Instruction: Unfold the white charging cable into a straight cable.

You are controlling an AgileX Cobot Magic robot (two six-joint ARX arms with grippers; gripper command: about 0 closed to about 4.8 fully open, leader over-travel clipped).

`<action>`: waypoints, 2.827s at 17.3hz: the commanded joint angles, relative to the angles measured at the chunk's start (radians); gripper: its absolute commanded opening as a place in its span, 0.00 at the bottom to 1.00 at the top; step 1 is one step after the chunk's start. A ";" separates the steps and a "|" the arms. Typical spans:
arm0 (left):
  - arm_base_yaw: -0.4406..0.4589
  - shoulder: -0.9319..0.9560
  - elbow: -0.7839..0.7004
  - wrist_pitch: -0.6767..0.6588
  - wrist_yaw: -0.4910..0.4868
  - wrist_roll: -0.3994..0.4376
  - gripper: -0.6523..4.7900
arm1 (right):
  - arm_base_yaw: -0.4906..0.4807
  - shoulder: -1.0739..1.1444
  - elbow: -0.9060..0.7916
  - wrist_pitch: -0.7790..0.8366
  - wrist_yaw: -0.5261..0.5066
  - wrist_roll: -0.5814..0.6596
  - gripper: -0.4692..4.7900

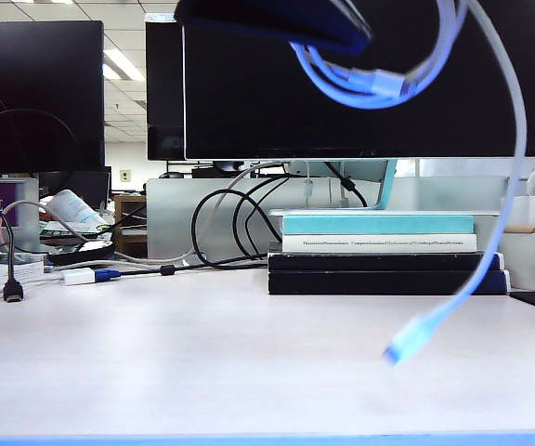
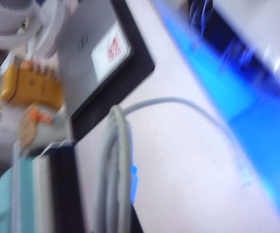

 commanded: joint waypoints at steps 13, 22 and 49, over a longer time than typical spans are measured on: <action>-0.064 -0.127 0.003 -0.013 0.003 0.063 0.11 | 0.001 -0.017 0.005 -0.190 -0.197 -0.163 0.32; -0.138 -0.127 0.003 0.031 0.012 0.062 0.11 | 0.002 -0.016 0.005 -0.211 -0.392 -0.163 0.32; -0.138 -0.054 0.003 0.182 0.105 -0.027 0.11 | 0.002 0.042 0.002 -0.070 -0.267 -0.213 0.09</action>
